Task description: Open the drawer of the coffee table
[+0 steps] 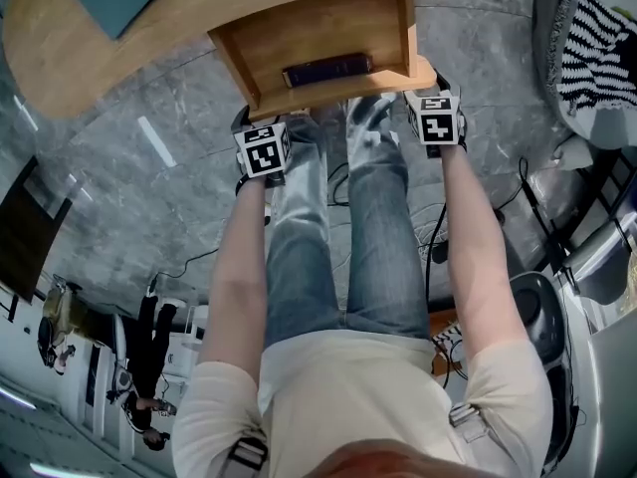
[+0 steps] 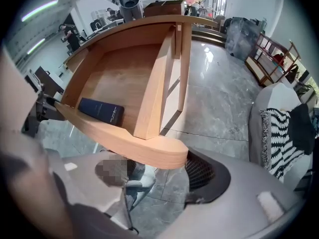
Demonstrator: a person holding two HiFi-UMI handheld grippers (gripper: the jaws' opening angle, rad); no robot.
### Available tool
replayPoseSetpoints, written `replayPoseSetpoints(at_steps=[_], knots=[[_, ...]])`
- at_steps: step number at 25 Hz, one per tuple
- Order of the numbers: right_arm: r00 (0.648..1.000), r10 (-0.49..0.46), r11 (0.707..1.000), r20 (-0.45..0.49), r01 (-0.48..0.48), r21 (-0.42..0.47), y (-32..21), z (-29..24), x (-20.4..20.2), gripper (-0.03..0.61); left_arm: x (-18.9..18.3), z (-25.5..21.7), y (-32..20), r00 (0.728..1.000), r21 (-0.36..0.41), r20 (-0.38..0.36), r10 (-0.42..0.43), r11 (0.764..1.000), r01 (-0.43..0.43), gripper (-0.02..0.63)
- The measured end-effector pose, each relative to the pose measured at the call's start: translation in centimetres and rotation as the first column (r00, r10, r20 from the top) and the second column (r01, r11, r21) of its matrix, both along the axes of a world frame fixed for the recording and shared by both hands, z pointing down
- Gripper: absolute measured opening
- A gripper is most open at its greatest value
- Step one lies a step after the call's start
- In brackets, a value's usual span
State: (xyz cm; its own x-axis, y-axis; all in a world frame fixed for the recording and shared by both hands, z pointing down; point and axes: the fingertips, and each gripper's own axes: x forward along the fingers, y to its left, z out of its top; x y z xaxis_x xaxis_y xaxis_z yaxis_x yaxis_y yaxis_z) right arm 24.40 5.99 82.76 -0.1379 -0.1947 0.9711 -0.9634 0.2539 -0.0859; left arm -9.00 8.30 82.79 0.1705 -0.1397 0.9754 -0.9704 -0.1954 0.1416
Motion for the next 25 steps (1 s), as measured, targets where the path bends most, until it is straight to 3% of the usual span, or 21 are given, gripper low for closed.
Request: replayPoseSetpoints(at_steps=[8,18,25], knots=[[1.0,-0.022,1.0,-0.015,0.022,-0.021,0.2,0.5,0.1,0.308,0.0,0.5,0.2,1.0,-0.024,0.001,0.028,0.999,-0.028,0.342],[0.999,0.019,0.999,-0.038,-0.02,-0.028,0.3,-0.2,0.0,0.304,-0.2,0.0,0.1,0.999,-0.033,-0.002,0.041,0.999,-0.041,0.344],[0.999,0.022,1.0,-0.043,-0.023,-0.008,0.9,-3.3,0.0,0.259,-0.7,-2.6,0.4,0.998,-0.029,-0.028,0.062,0.998,-0.063,0.344]])
